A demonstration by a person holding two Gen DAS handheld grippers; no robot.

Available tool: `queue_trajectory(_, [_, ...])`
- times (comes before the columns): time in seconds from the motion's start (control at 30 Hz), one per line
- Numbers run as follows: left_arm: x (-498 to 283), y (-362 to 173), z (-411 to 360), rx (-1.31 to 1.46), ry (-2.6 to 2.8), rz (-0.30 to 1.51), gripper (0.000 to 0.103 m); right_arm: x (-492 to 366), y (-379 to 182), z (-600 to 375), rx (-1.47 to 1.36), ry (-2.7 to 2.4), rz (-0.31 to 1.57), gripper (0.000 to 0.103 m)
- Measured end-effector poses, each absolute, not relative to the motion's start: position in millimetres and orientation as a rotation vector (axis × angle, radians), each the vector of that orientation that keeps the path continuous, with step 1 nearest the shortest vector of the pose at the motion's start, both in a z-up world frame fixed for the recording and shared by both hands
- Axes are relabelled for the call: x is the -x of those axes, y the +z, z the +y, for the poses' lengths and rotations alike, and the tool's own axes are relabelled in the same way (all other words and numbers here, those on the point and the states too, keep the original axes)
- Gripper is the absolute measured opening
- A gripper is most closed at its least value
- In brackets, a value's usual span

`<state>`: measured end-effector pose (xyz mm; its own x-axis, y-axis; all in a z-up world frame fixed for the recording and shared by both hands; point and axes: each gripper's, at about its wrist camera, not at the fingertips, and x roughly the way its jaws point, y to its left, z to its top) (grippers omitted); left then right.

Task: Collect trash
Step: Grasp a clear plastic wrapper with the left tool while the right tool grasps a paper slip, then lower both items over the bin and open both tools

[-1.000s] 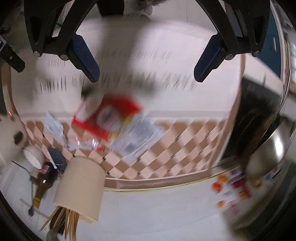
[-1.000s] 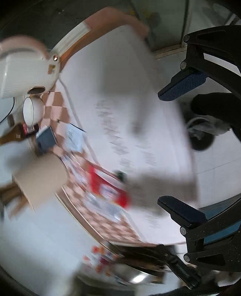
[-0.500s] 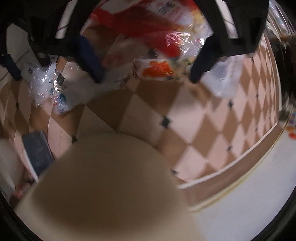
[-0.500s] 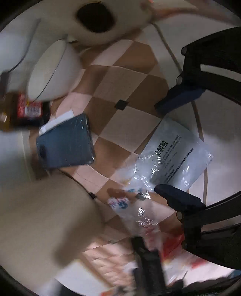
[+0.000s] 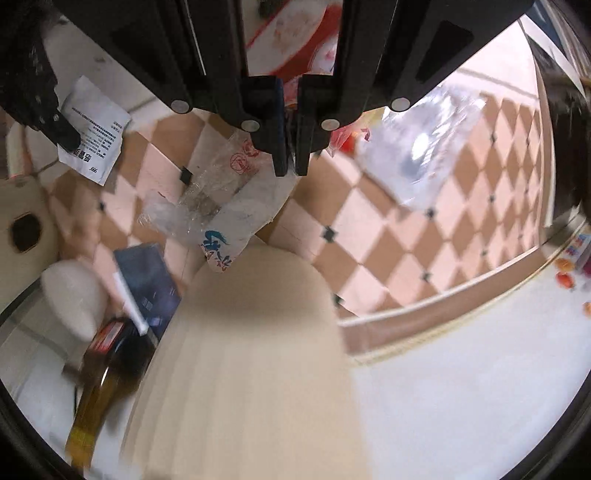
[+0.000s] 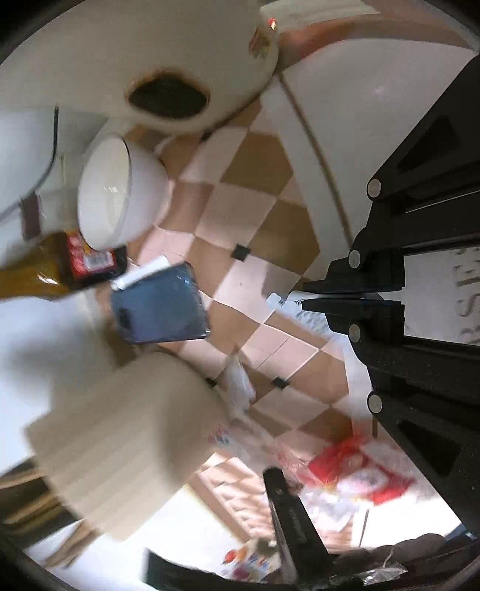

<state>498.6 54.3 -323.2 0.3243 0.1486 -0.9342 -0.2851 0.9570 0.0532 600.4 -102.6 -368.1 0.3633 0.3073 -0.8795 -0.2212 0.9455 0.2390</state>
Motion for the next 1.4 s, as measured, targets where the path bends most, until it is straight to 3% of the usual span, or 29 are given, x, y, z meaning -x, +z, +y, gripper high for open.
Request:
queue_trajectory(0.17, [-431, -273, 67, 0.176, 0.324, 1.129, 0.002, -581, -334, -115, -0.148, 0.373, 1.118, 0.002])
queue_trajectory(0.4, [-315, -248, 78, 0.223, 0.412, 1.066, 0.002, -484, -273, -119, -0.160, 0.460, 1.048, 0.002])
queue_trajectory(0.63, [-194, -264, 64, 0.199, 0.413, 1.037, 0.002, -351, -250, -105, -0.099, 0.486, 1.021, 0.002])
queue_trajectory(0.83, [-122, -289, 54, 0.200, 0.389, 1.059, 0.002, -233, -269, -100, -0.046, 0.463, 1.087, 0.002])
queue_trajectory(1.07, [-67, -370, 50, 0.317, 0.359, 1.222, 0.002, -162, -332, -108, -0.018, 0.445, 1.230, 0.002])
queue_trajectory(1.27, [-36, -511, 68, 0.509, 0.385, 1.471, 0.003, -136, -438, -113, 0.020, 0.428, 1.393, 0.002])
queue_trajectory(1.4, [-32, -634, 82, 0.589, 0.418, 1.620, 0.003, -133, -543, -114, -0.009, 0.409, 1.515, 0.002])
